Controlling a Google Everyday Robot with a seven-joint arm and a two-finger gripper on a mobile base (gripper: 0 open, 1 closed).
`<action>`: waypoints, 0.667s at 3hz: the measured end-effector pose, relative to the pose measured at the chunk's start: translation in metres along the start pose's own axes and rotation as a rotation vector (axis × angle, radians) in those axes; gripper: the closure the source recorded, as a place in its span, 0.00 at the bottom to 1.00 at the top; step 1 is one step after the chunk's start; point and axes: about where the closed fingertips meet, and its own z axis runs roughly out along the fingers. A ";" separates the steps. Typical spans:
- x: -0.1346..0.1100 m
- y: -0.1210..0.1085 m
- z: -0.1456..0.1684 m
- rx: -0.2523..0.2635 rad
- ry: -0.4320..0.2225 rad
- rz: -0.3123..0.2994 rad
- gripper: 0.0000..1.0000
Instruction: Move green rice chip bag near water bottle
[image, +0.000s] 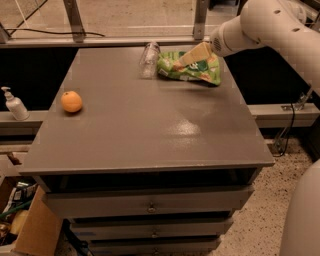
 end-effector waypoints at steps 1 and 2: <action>0.014 -0.025 -0.026 -0.015 -0.052 0.046 0.00; 0.039 -0.049 -0.049 -0.046 -0.114 0.107 0.00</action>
Offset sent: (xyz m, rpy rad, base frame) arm -0.0478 -0.1306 0.0092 0.2839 -0.0617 -0.0098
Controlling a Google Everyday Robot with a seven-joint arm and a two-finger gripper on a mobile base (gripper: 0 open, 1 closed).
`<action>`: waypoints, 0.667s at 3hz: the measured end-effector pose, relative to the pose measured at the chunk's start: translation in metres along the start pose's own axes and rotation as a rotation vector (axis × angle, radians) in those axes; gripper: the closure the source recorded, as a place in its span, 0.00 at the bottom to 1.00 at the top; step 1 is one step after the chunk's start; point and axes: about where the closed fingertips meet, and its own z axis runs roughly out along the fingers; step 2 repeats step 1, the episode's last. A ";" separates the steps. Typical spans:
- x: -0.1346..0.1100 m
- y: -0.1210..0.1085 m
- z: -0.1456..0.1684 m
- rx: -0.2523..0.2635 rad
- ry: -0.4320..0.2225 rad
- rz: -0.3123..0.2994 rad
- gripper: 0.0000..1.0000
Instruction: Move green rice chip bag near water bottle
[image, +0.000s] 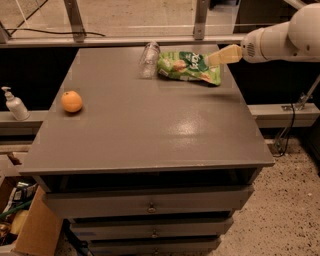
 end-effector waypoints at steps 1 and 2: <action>0.003 -0.004 -0.005 0.001 -0.006 0.011 0.00; 0.003 -0.004 -0.005 0.001 -0.006 0.011 0.00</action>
Offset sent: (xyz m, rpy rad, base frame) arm 0.0000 0.0000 0.0000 0.0000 0.0000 0.0000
